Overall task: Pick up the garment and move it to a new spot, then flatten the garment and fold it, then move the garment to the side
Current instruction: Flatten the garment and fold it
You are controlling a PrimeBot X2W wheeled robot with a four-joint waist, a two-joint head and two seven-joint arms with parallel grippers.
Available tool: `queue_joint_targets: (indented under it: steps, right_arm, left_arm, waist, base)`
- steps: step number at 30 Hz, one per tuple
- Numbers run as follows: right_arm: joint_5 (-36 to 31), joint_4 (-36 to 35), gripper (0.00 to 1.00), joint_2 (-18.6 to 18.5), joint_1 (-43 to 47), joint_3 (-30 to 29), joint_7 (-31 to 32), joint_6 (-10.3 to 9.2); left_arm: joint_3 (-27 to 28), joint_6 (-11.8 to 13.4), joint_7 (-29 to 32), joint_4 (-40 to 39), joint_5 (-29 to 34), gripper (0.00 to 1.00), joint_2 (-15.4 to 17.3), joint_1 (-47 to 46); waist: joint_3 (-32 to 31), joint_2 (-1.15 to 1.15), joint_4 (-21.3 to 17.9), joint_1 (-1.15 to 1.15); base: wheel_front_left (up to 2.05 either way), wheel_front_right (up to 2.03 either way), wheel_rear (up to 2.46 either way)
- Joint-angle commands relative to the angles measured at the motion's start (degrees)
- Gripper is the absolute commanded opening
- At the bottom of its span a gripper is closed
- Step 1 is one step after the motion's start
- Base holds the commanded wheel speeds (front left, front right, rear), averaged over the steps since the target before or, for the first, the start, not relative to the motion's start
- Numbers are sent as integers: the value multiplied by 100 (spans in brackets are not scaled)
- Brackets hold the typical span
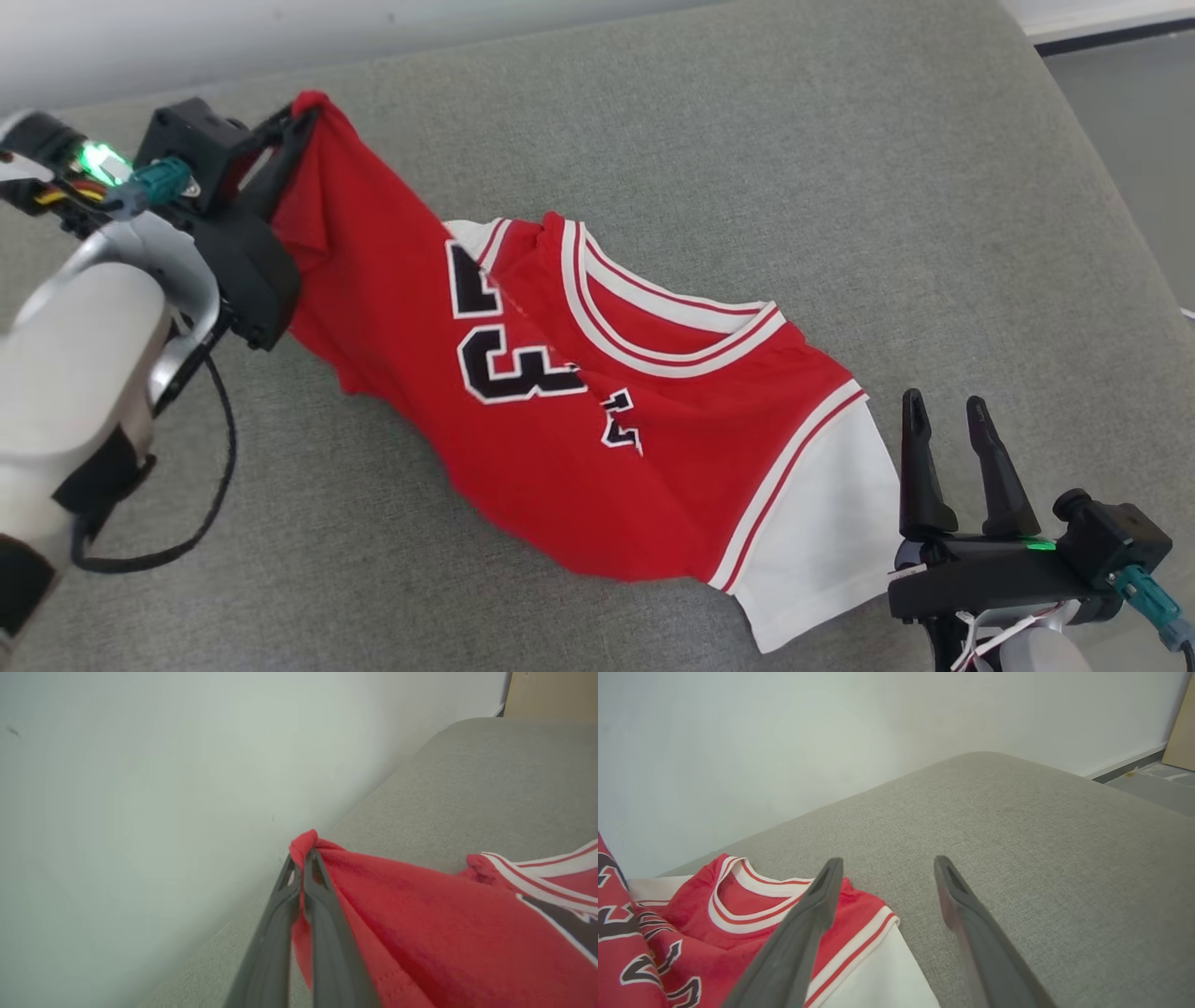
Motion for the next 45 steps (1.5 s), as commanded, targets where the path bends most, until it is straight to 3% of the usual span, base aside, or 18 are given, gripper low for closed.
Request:
queue_joint_targets:
  steps: [1,2,3,4,9,13,16,20,27,35,45]
  right_arm:
    - [-6,20,100,5,-69,-16,-3,-13]
    - [-6,20,100,5,-69,-16,-3,-13]
    - [-9,36,100,5,-84,-13,-3,-13]
    - [-12,50,100,6,-101,8,-3,-13]
    - [-66,70,100,5,-16,-14,-3,-13]
    - [-117,66,100,1,42,-69,-4,-13]
    - [-152,58,100,2,86,-142,-3,-13]
    - [-210,69,100,5,191,-181,-3,-13]
    - [-322,56,100,6,411,-210,-3,-13]
    - [-454,56,100,1,481,-221,-3,-13]
    - [-448,91,100,1,444,-83,-3,-13]
  left_arm:
    - [-132,14,-113,192,-161,5,-124,-78]
    - [-132,14,-113,192,-161,5,-124,-78]
    - [-209,14,-169,314,-205,38,-146,-117]
    - [-290,15,-216,441,-253,100,-171,-122]
    - [-613,14,-606,782,-494,100,-370,-122]
    - [-480,14,-725,691,-644,100,-399,33]
    - [-65,56,-734,256,-518,100,-376,314]
    - [617,291,-734,-477,-317,100,-356,1097]
    - [1412,466,-736,-1250,19,100,-738,2691]
    - [1493,208,-736,-1452,394,100,-1441,3816]
    - [1350,13,-737,-1157,415,100,-2065,4080]
  waist:
    - [83,-1,-51,-1]
    - [83,-1,-51,-1]
    - [90,-1,-44,-1]
    - [94,-1,-36,-1]
    - [-23,-1,233,-1]
    - [-168,-1,471,-1]
    - [-285,-1,635,-1]
    - [-454,-1,832,-1]
    - [-666,-1,1165,-1]
    - [-765,-1,1405,-1]
    - [-773,-1,1235,-1]
  base:
    - [0,0,0]
    - [0,0,0]
    - [0,0,0]
    - [0,0,0]
    - [0,0,0]
    - [0,0,0]
    - [0,0,0]
    - [0,0,0]
    - [0,0,0]
    - [0,0,0]
    - [0,0,0]
